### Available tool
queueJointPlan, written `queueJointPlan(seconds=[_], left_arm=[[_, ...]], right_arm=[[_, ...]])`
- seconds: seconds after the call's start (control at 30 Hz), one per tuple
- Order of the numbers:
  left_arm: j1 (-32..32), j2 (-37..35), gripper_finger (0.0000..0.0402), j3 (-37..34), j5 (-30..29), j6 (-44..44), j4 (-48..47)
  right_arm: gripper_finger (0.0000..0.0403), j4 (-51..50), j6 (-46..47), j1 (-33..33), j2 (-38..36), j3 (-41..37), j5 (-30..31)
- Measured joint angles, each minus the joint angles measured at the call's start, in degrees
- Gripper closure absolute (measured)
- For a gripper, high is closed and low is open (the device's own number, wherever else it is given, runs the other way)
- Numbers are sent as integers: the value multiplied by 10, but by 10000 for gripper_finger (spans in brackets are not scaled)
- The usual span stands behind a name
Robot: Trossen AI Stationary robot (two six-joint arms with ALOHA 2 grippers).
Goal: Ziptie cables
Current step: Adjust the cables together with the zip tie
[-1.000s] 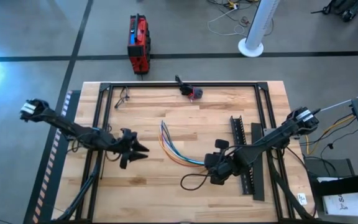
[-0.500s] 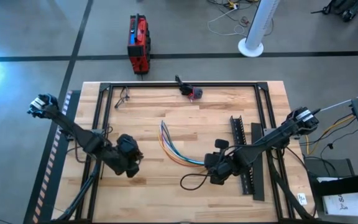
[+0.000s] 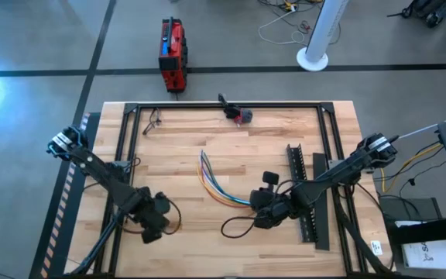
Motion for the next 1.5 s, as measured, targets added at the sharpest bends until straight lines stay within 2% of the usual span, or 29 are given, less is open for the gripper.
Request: queueJointPlan(seconds=[0.13, 0.23, 0.47, 0.73, 0.83, 1.1, 1.33, 1.5], left_arm=[[-4, 29, 401, -20, 57, 22, -5], [-4, 47, 401, -30, 69, 43, -16], [-3, 48, 402, -33, 78, 124, -13], [4, 46, 402, -33, 81, 158, -13], [22, 46, 402, -39, 90, 155, -23], [56, 46, 401, -86, 203, 145, -41], [61, 46, 401, -125, 217, 125, -34], [61, 46, 401, -151, 218, 116, -5]], right_arm=[[389, 112, -73, -5, 0, -13, 6], [389, 167, -102, -5, 0, -24, 6], [389, 215, -105, -8, 0, -41, 6], [389, 234, -85, -9, 0, -42, 6], [389, 249, -93, -9, 0, -44, 6], [389, 284, -102, -9, 0, -63, 7], [389, 385, -86, -9, 0, -102, 6], [389, 401, -84, -9, 0, -110, 6]])
